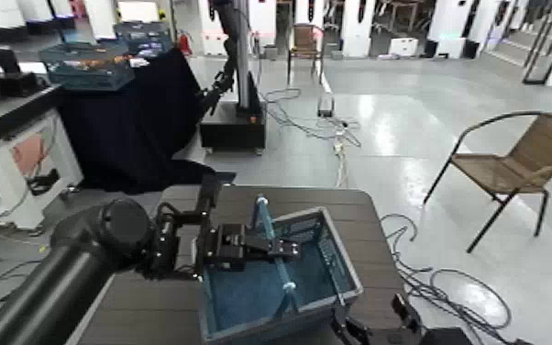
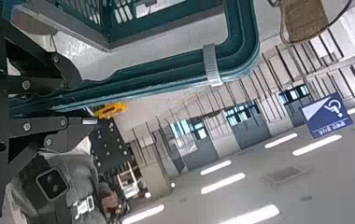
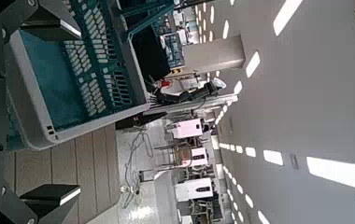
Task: Place the crate on the table.
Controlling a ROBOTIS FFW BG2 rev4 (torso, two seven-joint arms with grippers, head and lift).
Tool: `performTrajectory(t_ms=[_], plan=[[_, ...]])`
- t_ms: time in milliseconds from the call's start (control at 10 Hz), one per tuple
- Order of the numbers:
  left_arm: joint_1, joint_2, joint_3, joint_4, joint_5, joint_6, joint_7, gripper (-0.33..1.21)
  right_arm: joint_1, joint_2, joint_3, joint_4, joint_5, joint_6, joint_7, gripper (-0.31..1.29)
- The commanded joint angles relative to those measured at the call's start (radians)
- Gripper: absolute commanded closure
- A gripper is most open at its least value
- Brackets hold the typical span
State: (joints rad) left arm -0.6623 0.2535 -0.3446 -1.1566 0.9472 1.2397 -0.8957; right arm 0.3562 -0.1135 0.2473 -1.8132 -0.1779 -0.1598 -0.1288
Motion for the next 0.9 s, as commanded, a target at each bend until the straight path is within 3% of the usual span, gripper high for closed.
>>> performTrajectory(t_ms=[100,600,900], plan=[[-0.037,-0.008,-0.002,0.071,-0.036,-0.026,-0.006,1.18,-0.003,0.0,0.003,0.002,0.0,0.0,0.0,0.15],[-0.072,-0.014,0.016,0.138,-0.087,-0.031,-0.045,1.18,-0.003,-0.002,0.004,0.003,-0.003,0.002,0.0,0.15],[-0.094,-0.02,-0.007,0.204,-0.087,-0.032,-0.058,1.18,-0.008,-0.003,0.007,0.006,-0.008,0.0,0.0,0.15]])
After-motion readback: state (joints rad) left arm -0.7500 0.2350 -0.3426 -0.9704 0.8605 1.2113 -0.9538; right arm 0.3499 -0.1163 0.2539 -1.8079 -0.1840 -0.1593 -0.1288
